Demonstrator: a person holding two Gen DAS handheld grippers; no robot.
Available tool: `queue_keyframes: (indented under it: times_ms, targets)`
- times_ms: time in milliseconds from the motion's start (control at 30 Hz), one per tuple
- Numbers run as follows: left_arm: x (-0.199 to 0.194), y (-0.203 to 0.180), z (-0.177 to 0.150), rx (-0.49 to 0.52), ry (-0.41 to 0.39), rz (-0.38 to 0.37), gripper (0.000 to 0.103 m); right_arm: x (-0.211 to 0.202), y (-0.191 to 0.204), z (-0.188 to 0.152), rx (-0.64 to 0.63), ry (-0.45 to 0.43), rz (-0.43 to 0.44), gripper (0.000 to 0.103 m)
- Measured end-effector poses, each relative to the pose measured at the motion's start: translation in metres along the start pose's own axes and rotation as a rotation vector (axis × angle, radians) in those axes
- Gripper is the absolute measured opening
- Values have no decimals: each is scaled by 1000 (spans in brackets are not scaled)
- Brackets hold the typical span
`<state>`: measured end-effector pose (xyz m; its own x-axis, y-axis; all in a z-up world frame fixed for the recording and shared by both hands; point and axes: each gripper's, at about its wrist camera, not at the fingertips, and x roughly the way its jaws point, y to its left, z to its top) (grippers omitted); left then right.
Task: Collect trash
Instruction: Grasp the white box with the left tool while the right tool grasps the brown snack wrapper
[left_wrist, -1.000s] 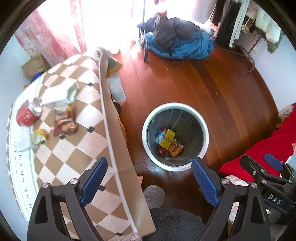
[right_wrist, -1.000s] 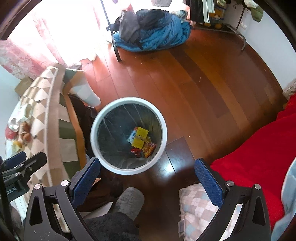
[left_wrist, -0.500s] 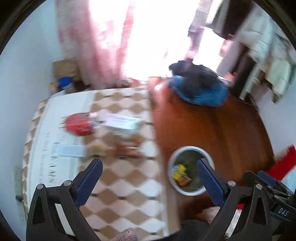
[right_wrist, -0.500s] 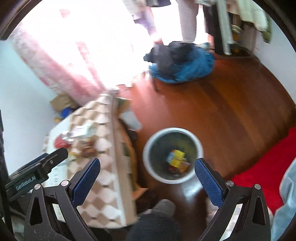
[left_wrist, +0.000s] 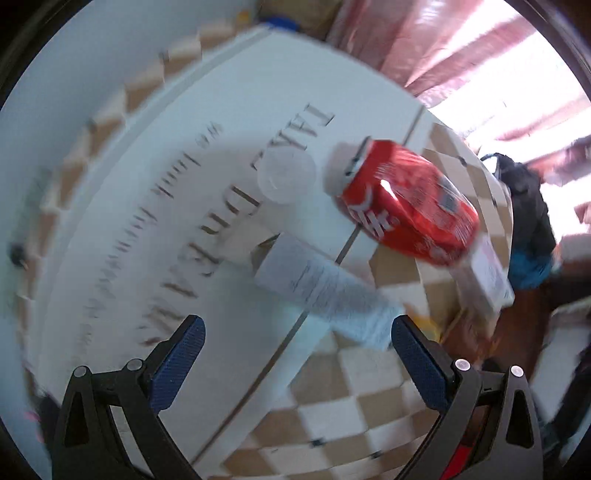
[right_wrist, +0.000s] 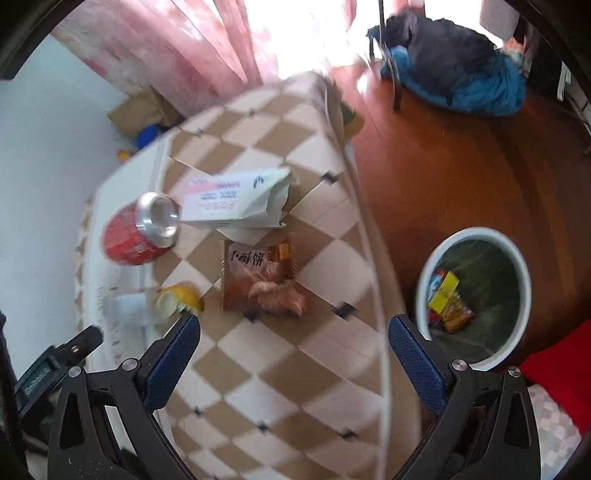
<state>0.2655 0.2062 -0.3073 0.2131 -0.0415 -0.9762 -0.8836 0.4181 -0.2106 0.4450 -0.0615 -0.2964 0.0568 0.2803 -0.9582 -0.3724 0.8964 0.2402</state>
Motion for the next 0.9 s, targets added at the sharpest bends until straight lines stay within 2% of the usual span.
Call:
queue_keyframes:
  times_ms: [67, 167, 200, 267, 333, 367, 467, 567, 633, 667, 700, 767, 833, 900]
  targets:
    - [17, 2, 10, -59, 43, -48, 102, 21, 7, 7, 10, 12, -30, 103]
    - [28, -1, 15, -102, 68, -76, 93, 44, 18, 16, 19, 23, -71, 103]
    - [30, -3, 15, -106, 68, -60, 85, 48, 19, 17, 29, 27, -71, 103]
    - [26, -7, 13, -84, 39, -52, 62, 56, 21, 20, 50, 34, -69, 103]
    - [24, -11, 6, -32, 24, -36, 51, 61, 23, 21, 57, 32, -80, 103]
    - [22, -14, 1, 18, 18, -22, 51, 63, 26, 21, 56, 32, -85, 103]
    - [14, -26, -19, 234, -30, 65, 44, 65, 31, 20, 38, 21, -102, 102]
    - [10, -31, -39, 423, -47, 163, 38, 65, 37, 16, 13, 2, -132, 90]
    - [9, -30, -47, 503, -55, 210, 37, 61, 41, 13, -12, -22, -154, 73]
    - [9, -27, -50, 518, -59, 208, 37, 59, 44, 11, -29, -39, -171, 57]
    - [10, -26, -53, 524, -57, 206, 38, 57, 45, 11, -39, -45, -172, 46]
    - [15, -18, -59, 492, -24, 202, 39, 55, 46, 8, -46, -50, -149, 34]
    - [23, -11, -64, 460, 2, 196, 39, 53, 47, 4, -66, -48, -145, 29]
    - [18, -6, -72, 453, -51, 193, 37, 51, 48, -4, -84, -48, -129, 26]
